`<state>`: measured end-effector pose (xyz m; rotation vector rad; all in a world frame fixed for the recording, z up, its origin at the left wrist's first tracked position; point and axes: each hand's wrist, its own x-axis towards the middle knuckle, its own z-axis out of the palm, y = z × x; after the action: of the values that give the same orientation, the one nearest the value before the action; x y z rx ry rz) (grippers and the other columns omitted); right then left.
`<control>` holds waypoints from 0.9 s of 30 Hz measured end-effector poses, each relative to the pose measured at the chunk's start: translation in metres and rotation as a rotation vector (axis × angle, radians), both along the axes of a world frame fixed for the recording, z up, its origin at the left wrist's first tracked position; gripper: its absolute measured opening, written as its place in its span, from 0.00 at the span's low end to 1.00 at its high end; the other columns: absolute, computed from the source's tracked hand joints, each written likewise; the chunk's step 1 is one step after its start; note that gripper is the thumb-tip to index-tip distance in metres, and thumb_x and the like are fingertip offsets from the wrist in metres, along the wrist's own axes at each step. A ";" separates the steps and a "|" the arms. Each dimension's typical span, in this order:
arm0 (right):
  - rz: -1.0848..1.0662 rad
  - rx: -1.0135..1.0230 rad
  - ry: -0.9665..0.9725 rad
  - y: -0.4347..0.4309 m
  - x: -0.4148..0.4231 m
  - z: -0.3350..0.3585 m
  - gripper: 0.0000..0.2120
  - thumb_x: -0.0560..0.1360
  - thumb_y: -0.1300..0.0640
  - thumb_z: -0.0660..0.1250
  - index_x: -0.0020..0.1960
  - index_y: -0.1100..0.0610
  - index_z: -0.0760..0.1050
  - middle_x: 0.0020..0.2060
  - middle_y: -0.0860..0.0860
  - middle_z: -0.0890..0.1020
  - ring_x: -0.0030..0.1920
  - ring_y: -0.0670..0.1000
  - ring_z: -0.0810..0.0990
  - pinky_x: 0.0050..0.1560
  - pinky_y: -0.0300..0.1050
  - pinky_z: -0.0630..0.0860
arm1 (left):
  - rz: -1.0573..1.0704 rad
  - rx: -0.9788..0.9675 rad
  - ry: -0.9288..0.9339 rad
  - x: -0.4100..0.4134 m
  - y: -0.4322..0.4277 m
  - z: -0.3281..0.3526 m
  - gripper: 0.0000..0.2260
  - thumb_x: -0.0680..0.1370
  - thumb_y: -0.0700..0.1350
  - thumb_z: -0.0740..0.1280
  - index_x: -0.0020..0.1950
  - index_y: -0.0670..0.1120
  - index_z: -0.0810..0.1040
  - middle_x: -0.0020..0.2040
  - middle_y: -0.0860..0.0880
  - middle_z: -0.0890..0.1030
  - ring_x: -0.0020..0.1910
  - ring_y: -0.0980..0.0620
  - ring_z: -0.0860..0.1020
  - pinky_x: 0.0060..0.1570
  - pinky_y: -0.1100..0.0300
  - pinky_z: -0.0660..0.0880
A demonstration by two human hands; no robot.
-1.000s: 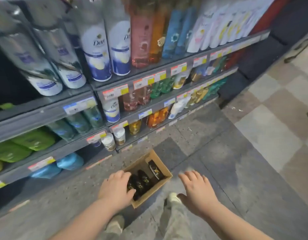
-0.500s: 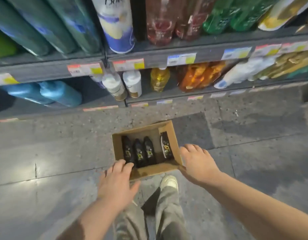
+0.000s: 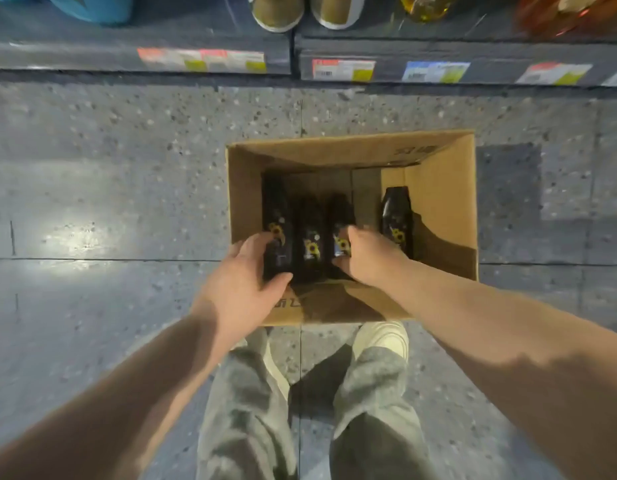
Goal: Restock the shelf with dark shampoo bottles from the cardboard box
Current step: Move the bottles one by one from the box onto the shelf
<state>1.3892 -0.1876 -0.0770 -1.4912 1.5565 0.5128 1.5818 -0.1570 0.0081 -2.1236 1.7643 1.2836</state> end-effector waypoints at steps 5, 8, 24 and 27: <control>-0.194 0.044 -0.102 -0.006 0.046 -0.063 0.28 0.72 0.46 0.67 0.67 0.56 0.65 0.62 0.56 0.74 0.58 0.60 0.75 0.48 0.48 0.73 | -0.035 -0.107 0.050 0.016 -0.001 -0.012 0.26 0.72 0.49 0.69 0.68 0.54 0.66 0.50 0.59 0.78 0.41 0.57 0.79 0.37 0.69 0.72; -0.332 0.042 -0.198 -0.006 0.061 -0.084 0.32 0.71 0.46 0.69 0.70 0.55 0.61 0.64 0.57 0.72 0.61 0.60 0.73 0.58 0.51 0.73 | -0.015 -0.166 0.068 0.017 -0.003 -0.015 0.25 0.71 0.47 0.71 0.66 0.52 0.69 0.48 0.56 0.81 0.37 0.55 0.80 0.36 0.61 0.77; -0.516 0.099 -0.103 -0.008 0.106 -0.100 0.25 0.72 0.51 0.67 0.64 0.59 0.65 0.57 0.58 0.76 0.56 0.60 0.76 0.48 0.48 0.72 | -0.062 -0.166 0.059 0.018 0.002 -0.021 0.25 0.71 0.50 0.68 0.66 0.58 0.66 0.51 0.60 0.79 0.42 0.57 0.80 0.40 0.57 0.77; -0.586 0.141 -0.211 -0.008 0.088 -0.090 0.27 0.69 0.48 0.71 0.63 0.56 0.68 0.57 0.55 0.77 0.56 0.57 0.77 0.53 0.48 0.75 | -0.087 -0.172 0.044 0.019 0.003 -0.023 0.24 0.71 0.49 0.68 0.66 0.57 0.67 0.50 0.57 0.80 0.41 0.55 0.80 0.38 0.55 0.78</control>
<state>1.4774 -0.1951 -0.1672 -0.8876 1.6514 0.1144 1.6005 -0.1544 -0.0152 -2.0913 2.0286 1.2071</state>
